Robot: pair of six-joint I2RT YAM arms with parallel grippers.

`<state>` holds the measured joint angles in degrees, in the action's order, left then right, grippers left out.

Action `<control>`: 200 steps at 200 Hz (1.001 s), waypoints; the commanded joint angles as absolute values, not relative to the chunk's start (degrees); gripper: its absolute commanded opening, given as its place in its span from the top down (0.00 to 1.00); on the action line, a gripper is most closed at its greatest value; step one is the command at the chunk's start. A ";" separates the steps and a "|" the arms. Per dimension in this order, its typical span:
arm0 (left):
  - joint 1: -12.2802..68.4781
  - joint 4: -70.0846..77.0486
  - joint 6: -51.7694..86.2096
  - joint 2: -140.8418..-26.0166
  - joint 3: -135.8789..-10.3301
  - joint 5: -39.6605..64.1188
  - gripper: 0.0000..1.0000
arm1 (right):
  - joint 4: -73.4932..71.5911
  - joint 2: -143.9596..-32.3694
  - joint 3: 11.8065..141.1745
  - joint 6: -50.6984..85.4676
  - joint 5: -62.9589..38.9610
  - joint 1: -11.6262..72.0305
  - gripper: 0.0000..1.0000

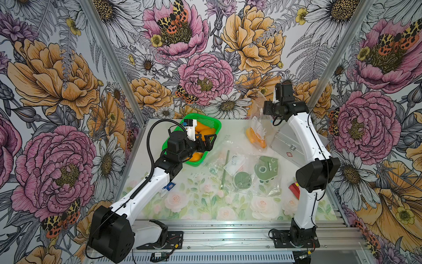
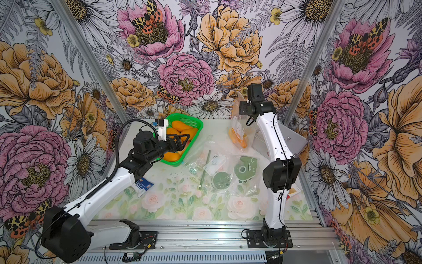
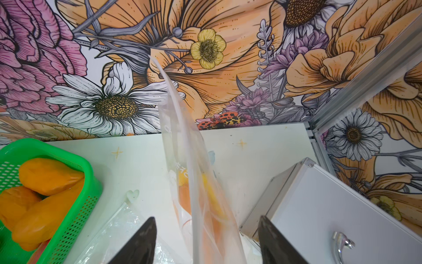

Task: Place the mango in a zip-top bag and seal the zipper
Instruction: Place the zipper food storage bag at the center of the board, then pick up the zipper food storage bag.

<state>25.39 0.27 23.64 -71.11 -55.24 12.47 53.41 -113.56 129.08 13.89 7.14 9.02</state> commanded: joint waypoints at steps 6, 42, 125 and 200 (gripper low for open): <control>27.15 -6.70 21.62 -70.82 -56.15 5.08 0.01 | 52.51 -107.69 127.73 14.08 2.57 9.05 0.26; 27.77 -9.21 23.62 -68.61 -55.34 1.02 0.01 | 52.47 -98.94 122.85 15.14 1.44 10.20 0.24; 25.28 -8.09 33.32 -57.52 -46.15 -8.07 0.01 | 49.30 -79.10 88.08 24.52 14.25 31.20 0.28; 20.97 -9.18 39.58 -52.29 -40.27 -11.60 0.01 | 31.65 -98.21 78.54 34.49 6.24 44.97 0.12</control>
